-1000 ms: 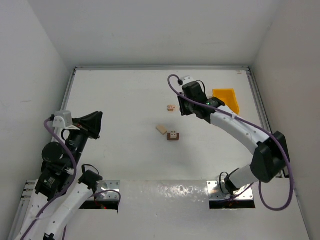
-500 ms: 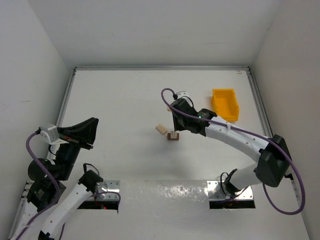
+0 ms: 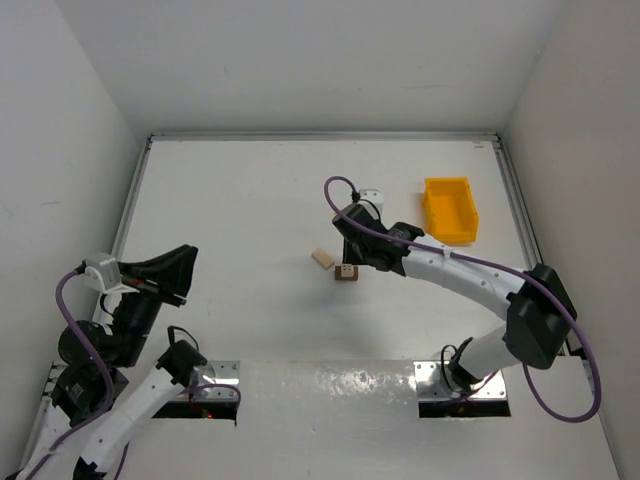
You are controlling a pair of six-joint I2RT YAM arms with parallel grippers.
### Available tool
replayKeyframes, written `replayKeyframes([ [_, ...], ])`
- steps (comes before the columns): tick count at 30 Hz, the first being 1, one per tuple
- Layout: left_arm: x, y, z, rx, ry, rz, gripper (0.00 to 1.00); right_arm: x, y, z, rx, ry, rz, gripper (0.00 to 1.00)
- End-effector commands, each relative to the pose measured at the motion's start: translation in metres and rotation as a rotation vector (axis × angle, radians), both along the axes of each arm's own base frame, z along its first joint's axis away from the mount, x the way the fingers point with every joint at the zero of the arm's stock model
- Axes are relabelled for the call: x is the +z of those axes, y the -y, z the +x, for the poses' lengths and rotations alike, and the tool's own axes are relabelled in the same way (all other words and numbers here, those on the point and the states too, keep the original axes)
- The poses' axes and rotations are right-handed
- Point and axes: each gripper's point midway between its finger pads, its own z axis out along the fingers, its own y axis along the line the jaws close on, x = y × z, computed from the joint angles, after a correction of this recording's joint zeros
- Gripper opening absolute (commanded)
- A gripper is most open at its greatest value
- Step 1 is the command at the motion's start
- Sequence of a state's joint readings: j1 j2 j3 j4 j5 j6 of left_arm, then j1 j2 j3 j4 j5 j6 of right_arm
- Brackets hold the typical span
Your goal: Build the wood block tower
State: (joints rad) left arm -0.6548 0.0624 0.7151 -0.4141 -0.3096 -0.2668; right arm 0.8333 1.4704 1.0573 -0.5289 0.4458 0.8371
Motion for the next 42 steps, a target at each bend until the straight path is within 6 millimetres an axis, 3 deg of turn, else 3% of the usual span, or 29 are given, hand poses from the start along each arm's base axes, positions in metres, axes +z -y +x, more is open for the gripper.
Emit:
replayKeyframes([
  [1, -0.007, 0.001, 0.001, 0.000, -0.019, 0.013, 0.18, -0.002, -0.008, 0.005, -0.033, 0.015, 0.027, 0.27],
  [21, -0.010, 0.002, 0.003, -0.001, -0.031, 0.018, 0.18, -0.023, -0.021, 0.001, 0.021, -0.053, 0.012, 0.29],
  [42, -0.011, 0.001, 0.003, 0.008, -0.036, 0.016, 0.18, -0.020, -0.023, 0.013, 0.025, -0.062, 0.006, 0.30],
])
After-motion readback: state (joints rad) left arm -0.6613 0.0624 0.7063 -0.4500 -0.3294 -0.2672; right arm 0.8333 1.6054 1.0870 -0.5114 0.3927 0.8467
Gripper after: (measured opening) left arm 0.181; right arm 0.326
